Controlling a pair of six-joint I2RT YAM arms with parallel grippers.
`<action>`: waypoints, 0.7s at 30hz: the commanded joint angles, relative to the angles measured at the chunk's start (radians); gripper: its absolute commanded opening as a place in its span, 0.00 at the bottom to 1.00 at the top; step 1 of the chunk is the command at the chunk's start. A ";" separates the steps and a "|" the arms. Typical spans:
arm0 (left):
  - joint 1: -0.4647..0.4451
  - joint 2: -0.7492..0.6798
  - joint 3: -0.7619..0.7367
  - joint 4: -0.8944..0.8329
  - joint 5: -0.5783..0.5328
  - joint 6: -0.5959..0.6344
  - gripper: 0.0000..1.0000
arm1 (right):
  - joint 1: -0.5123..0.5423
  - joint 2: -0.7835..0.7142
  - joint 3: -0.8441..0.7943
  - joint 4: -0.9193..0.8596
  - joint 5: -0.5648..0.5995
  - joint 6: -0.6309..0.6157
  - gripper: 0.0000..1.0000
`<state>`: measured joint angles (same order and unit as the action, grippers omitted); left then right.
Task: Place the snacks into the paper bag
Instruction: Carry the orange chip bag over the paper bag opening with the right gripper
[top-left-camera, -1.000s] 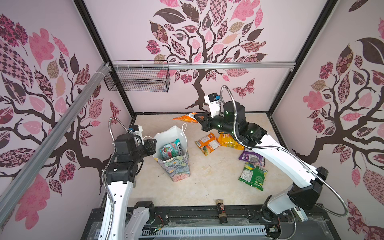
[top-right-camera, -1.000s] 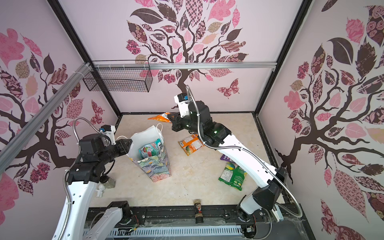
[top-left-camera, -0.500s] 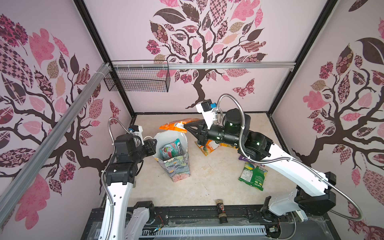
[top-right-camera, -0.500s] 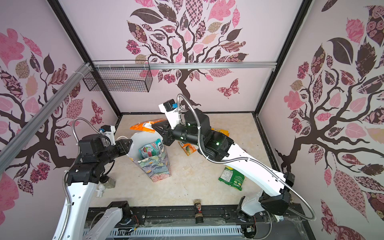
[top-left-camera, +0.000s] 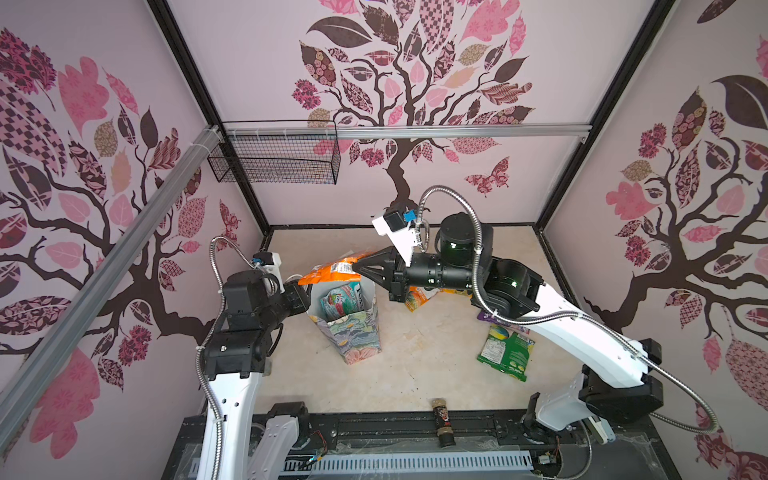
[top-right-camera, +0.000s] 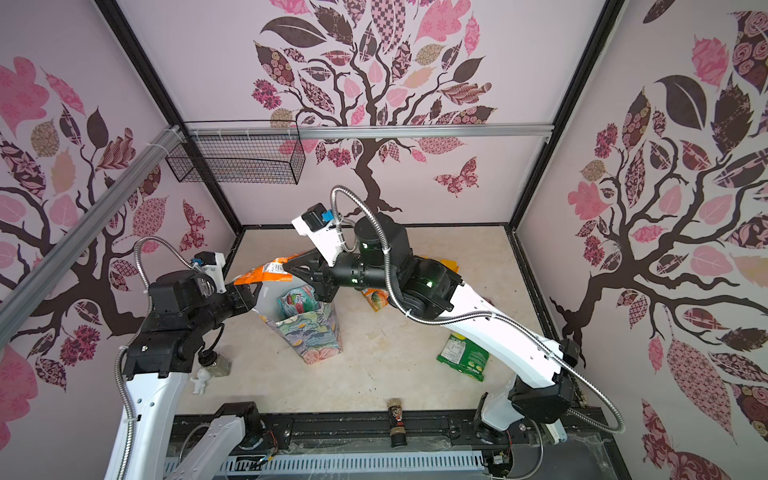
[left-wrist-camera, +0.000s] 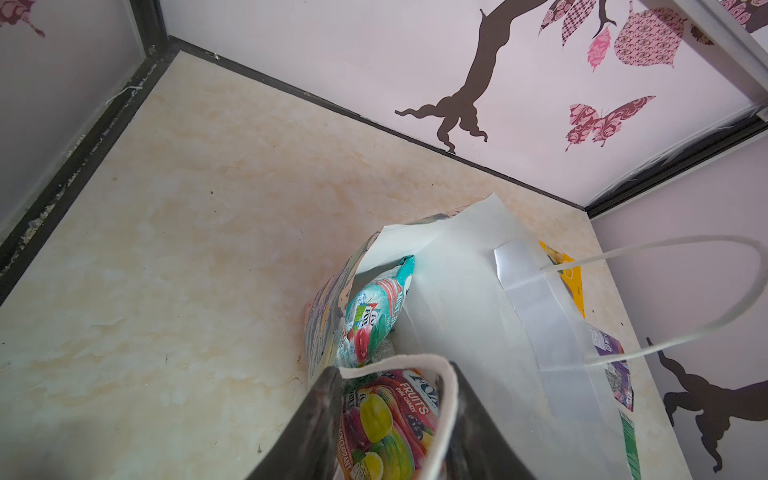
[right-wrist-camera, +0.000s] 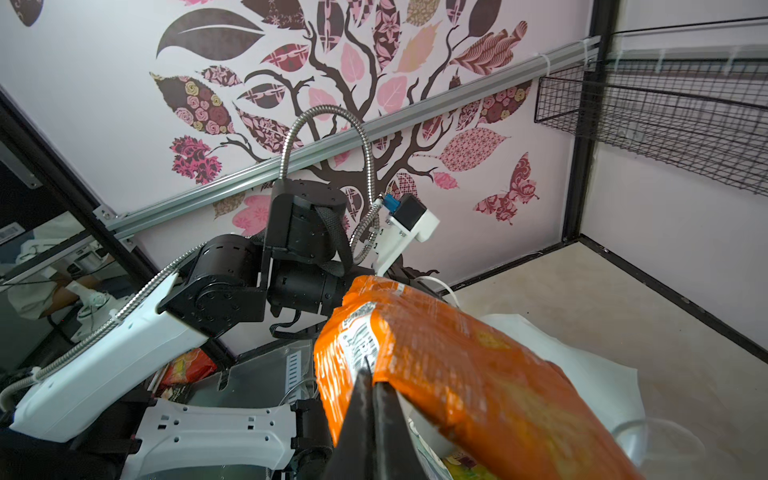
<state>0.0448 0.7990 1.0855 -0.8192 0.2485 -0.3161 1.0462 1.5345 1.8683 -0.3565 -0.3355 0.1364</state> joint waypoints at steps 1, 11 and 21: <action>-0.004 -0.016 0.057 -0.030 -0.023 0.026 0.44 | 0.000 0.050 0.056 -0.081 -0.002 -0.060 0.00; -0.005 -0.011 0.070 -0.069 -0.094 0.048 0.43 | 0.001 0.141 0.133 -0.171 0.019 -0.095 0.00; -0.004 -0.033 0.085 -0.083 -0.031 0.078 0.56 | 0.001 0.225 0.219 -0.256 0.121 -0.110 0.00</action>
<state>0.0448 0.7807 1.1229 -0.9077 0.1814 -0.2642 1.0458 1.7351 2.0560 -0.5732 -0.2630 0.0494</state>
